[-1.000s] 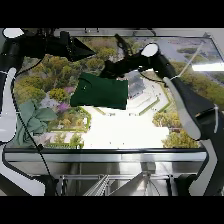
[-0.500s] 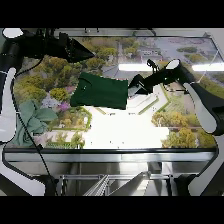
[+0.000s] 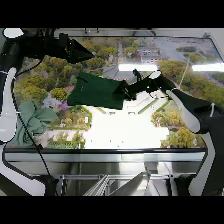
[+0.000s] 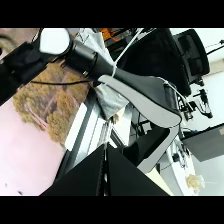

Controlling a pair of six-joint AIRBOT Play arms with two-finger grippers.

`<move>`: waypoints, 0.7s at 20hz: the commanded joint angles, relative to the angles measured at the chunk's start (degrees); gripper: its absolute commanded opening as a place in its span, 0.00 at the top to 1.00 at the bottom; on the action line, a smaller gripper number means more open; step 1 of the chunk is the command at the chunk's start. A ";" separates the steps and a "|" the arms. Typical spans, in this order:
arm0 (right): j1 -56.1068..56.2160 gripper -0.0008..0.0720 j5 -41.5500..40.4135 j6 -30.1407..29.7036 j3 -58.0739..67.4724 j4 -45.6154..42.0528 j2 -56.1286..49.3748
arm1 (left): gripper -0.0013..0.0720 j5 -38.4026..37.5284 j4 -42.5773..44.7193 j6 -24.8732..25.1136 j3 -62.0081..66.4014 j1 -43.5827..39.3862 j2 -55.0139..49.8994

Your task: Fold the shirts.

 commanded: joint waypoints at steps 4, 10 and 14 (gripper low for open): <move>1.70 0.96 0.63 -12.02 0.17 19.19 2.56 | 0.98 -2.47 0.07 -0.02 0.00 -0.04 0.02; -11.41 0.96 6.19 -8.11 0.17 7.04 23.10 | 0.98 -3.69 0.07 0.02 0.00 -0.04 0.04; -30.14 0.96 8.20 1.20 0.17 -9.05 37.77 | 0.98 -6.21 0.04 -0.02 0.00 -1.55 0.04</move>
